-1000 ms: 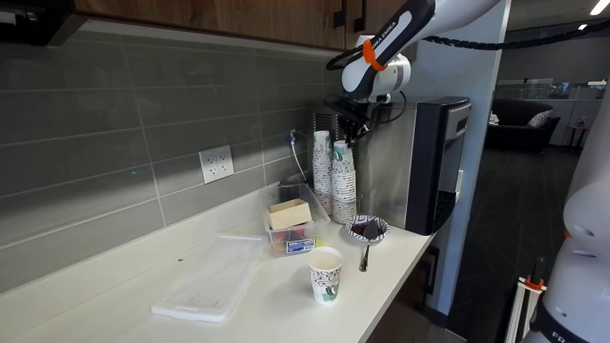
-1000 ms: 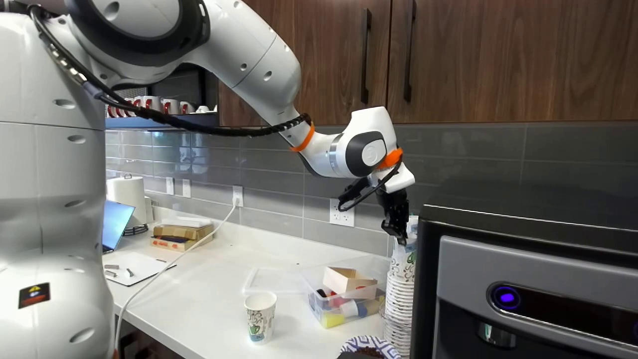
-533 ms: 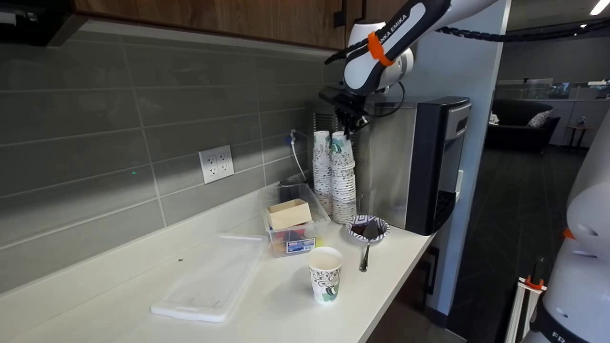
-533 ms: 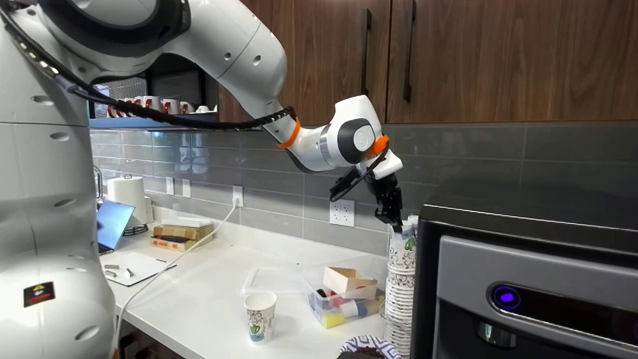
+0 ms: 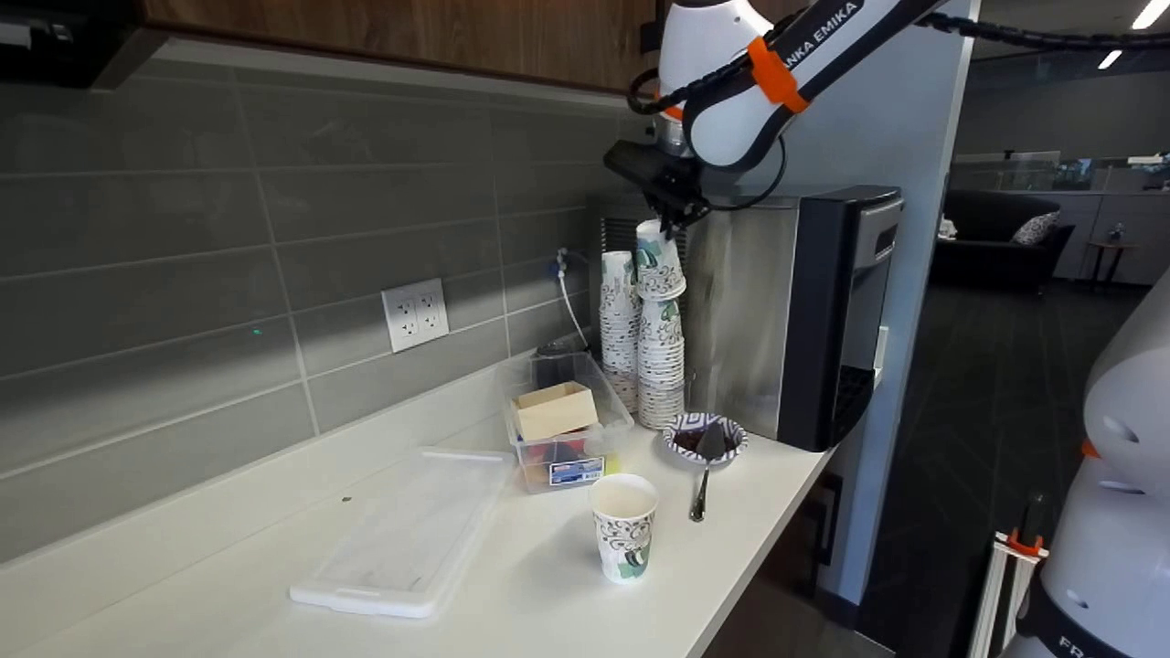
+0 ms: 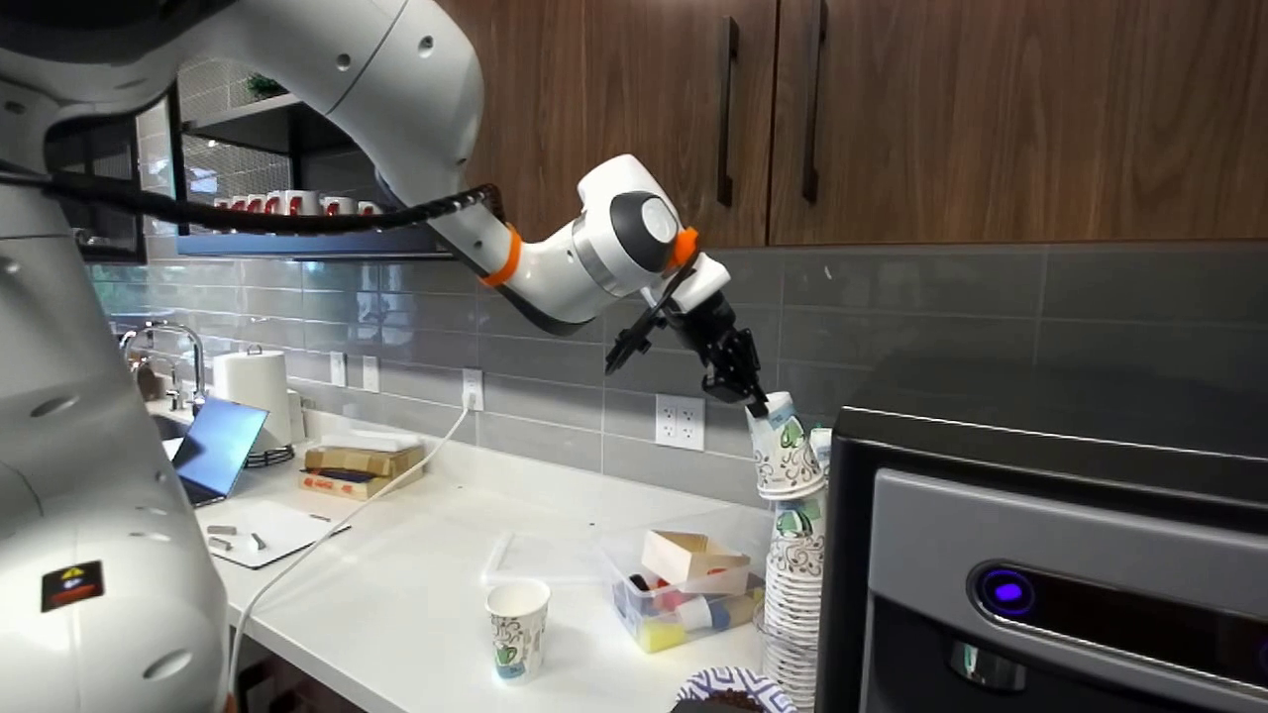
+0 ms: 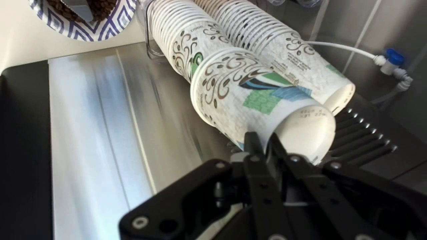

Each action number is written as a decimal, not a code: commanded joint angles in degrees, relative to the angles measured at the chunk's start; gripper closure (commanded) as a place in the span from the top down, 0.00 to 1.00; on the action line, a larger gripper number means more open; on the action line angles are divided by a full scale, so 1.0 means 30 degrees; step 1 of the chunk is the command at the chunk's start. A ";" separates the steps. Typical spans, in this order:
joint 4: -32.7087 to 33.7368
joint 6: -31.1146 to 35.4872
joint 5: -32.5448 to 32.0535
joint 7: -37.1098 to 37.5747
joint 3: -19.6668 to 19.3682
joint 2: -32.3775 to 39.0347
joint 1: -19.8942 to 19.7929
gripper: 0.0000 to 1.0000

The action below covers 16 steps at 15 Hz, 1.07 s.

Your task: Remove the two paper cups from the pile and put them on the counter

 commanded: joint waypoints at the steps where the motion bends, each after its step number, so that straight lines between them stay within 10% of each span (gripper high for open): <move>1: -0.2061 -0.0757 -0.1267 0.1506 0.1470 -0.3092 -0.0275 0.02; 6: -0.3428 -0.2567 -0.2240 0.2798 0.3689 -0.6342 -0.0075 0.02; 16: -0.5972 0.0751 0.7103 -0.5544 0.2950 -0.6323 0.5231 0.02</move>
